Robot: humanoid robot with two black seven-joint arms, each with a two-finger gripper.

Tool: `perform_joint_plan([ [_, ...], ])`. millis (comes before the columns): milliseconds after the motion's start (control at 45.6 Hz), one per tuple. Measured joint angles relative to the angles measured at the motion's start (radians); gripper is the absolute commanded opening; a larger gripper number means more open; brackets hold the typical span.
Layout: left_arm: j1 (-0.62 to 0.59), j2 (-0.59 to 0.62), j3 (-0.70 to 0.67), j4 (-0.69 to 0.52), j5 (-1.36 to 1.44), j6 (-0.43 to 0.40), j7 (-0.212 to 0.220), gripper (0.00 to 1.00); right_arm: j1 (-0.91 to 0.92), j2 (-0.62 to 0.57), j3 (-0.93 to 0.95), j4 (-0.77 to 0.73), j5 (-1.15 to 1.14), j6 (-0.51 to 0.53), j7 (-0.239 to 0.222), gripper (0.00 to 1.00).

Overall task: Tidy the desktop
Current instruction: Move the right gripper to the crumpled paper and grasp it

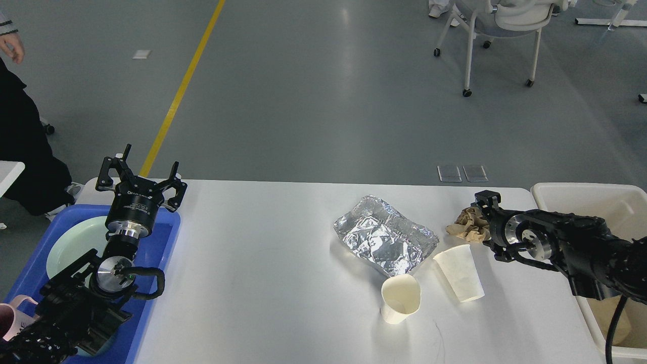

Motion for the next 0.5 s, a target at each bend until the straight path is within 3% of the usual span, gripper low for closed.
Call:
perform_joint_plan([
  [66,0.0,0.0,0.0,0.0,0.0,0.0,0.0,0.97,-0.002,0.005,0.008,-0.004,0.016,0.0,0.0,0.24],
  [88,0.0,0.0,0.0,0.0,0.0,0.0,0.0,0.97,-0.003,0.006,0.01,-0.006,0.02,0.0,0.0,0.14],
  [153,0.0,0.0,0.0,0.0,0.0,0.0,0.0,0.97,-0.005,0.012,0.011,-0.009,0.026,0.003,0.0,0.0],
  [504,0.0,0.0,0.0,0.0,0.001,0.0,0.0,0.97,-0.018,0.015,0.007,-0.009,0.007,-0.001,-0.001,0.0],
])
